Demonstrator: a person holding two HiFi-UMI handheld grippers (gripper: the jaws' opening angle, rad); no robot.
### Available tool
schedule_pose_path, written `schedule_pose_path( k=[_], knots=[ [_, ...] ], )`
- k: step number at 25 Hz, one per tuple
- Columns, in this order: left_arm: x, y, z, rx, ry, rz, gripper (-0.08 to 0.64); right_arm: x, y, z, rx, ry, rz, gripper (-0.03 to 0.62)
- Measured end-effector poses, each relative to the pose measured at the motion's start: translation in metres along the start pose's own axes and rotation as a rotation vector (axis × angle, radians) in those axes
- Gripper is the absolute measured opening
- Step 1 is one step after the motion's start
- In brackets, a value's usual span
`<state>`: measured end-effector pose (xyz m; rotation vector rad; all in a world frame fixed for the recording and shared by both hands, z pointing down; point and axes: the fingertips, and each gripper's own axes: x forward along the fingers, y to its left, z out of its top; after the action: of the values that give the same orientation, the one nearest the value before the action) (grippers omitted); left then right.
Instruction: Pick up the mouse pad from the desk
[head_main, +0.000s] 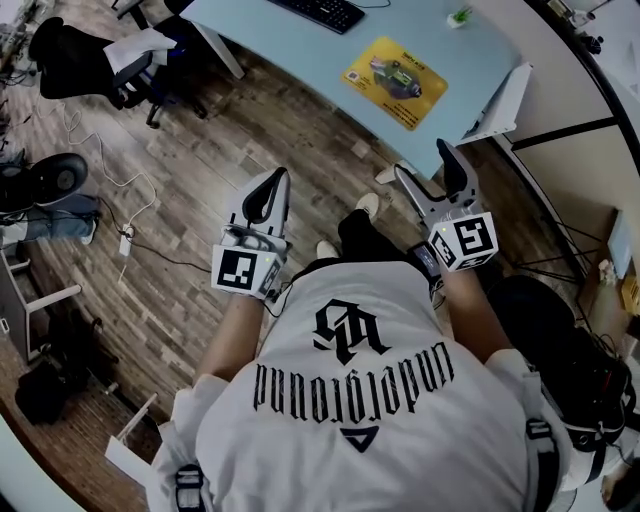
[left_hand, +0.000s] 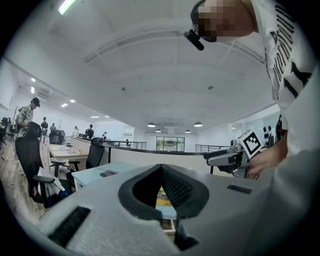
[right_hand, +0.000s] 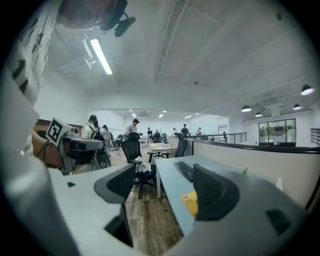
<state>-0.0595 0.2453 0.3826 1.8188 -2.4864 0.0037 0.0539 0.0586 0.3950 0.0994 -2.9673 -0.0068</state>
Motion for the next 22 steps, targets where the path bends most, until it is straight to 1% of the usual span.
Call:
schedule_pose_path(
  k=[6,12,18,22],
  knots=[
    [0.046,0.014,0.001,-0.006,0.027,-0.007,0.008,0.028,-0.037,0.002,0.050,0.005,-0.009,0.368],
    [0.103,0.027,0.008,0.007,0.039,-0.010,0.007,0.057,-0.088,0.001,0.096,0.010,-0.016,0.368],
    [0.167,0.023,0.012,0.010,0.051,-0.027,0.008,0.073,-0.144,0.007,0.092,0.009,-0.026,0.368],
    [0.207,0.012,0.011,0.017,0.060,-0.056,0.008,0.074,-0.181,0.010,0.137,-0.014,-0.040,0.368]
  ],
)
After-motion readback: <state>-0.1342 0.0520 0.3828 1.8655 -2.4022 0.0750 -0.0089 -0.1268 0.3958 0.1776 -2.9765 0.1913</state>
